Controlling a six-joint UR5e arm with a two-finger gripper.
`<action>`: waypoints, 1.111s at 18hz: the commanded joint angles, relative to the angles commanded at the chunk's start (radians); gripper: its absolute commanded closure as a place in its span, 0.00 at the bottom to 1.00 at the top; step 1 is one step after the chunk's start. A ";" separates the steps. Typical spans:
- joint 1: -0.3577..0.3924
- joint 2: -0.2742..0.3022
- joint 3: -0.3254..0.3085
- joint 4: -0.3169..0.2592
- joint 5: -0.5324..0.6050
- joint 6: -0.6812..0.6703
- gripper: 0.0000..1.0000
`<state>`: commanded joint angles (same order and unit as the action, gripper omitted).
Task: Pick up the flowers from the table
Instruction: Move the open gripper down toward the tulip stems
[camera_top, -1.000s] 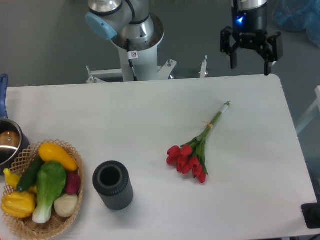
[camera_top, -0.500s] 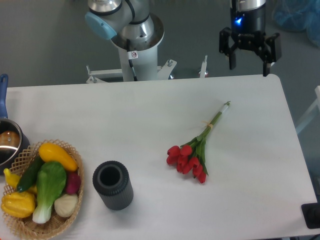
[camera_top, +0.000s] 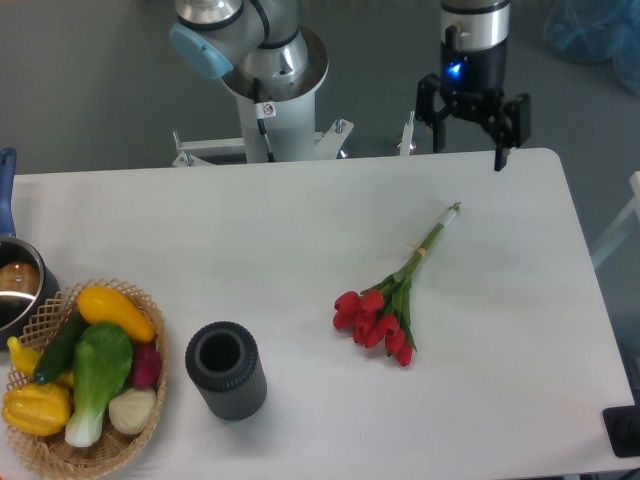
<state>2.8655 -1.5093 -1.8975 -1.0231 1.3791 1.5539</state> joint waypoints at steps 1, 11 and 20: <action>-0.008 -0.015 0.009 0.000 0.002 -0.002 0.00; -0.031 -0.178 0.026 -0.005 0.025 -0.012 0.00; -0.040 -0.284 0.048 0.000 0.150 0.015 0.00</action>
<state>2.8257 -1.7932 -1.8500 -1.0232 1.5290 1.5692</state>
